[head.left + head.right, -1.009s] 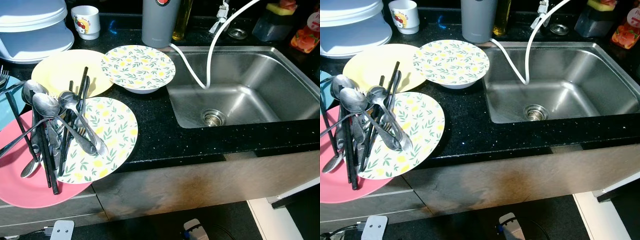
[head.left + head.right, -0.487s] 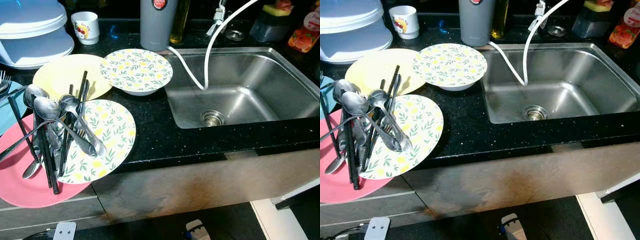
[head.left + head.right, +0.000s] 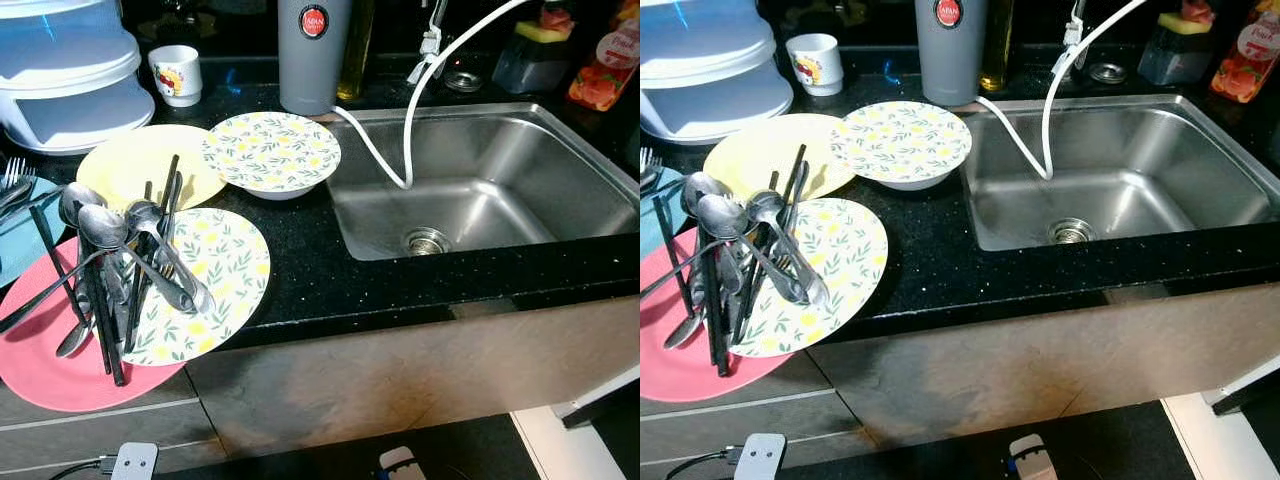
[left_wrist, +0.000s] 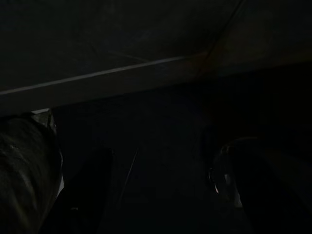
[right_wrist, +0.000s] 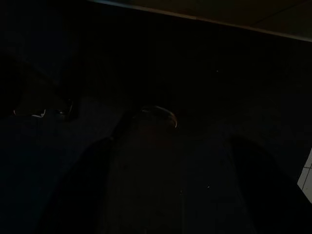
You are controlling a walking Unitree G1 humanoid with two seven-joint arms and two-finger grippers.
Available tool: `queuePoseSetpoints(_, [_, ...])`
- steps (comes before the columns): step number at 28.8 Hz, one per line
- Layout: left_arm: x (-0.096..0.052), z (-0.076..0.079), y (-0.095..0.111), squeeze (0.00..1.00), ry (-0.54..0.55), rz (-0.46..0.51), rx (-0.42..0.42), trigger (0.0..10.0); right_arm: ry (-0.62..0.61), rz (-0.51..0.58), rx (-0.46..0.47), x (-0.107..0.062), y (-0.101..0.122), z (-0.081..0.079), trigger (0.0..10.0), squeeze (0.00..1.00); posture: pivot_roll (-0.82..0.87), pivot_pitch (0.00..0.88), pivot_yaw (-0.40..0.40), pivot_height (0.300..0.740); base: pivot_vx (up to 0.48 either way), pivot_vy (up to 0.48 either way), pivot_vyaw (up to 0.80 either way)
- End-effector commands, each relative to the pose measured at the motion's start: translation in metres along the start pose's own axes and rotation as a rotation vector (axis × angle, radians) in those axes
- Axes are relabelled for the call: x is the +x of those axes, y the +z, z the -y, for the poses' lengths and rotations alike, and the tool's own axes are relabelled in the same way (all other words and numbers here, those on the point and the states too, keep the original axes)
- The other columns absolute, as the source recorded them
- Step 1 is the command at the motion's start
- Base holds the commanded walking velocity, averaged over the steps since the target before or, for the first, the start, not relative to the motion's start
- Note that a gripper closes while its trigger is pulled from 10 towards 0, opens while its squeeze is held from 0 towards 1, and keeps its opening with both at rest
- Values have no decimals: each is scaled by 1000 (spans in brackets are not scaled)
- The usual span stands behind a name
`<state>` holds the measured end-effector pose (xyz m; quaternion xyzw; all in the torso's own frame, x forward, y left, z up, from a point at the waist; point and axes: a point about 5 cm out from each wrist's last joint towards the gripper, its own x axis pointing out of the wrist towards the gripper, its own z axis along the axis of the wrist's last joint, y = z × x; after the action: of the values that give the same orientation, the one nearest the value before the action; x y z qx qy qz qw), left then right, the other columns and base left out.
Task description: Kitchen organization
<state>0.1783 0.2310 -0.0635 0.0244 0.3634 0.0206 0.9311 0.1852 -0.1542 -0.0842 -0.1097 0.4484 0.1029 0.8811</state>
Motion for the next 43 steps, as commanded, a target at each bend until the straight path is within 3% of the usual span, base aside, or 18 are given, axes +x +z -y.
queuePoseSetpoints(1, [-5,0,-14,0,-5,-45,13,10000,16,-77,30,-3,-20,-6,10000,0,80,183,20,740,0,0,0])
queuePoseSetpoints(10, [-5,5,-17,0,-11,-46,-1,10000,10,-61,13,-2,-14,0,10000,0,86,186,12,740,0,0,0])
queuePoseSetpoints(43, [-6,1,-20,0,-11,-55,0,10000,17,-67,23,-3,-17,-3,10000,0,90,191,16,740,0,0,0])
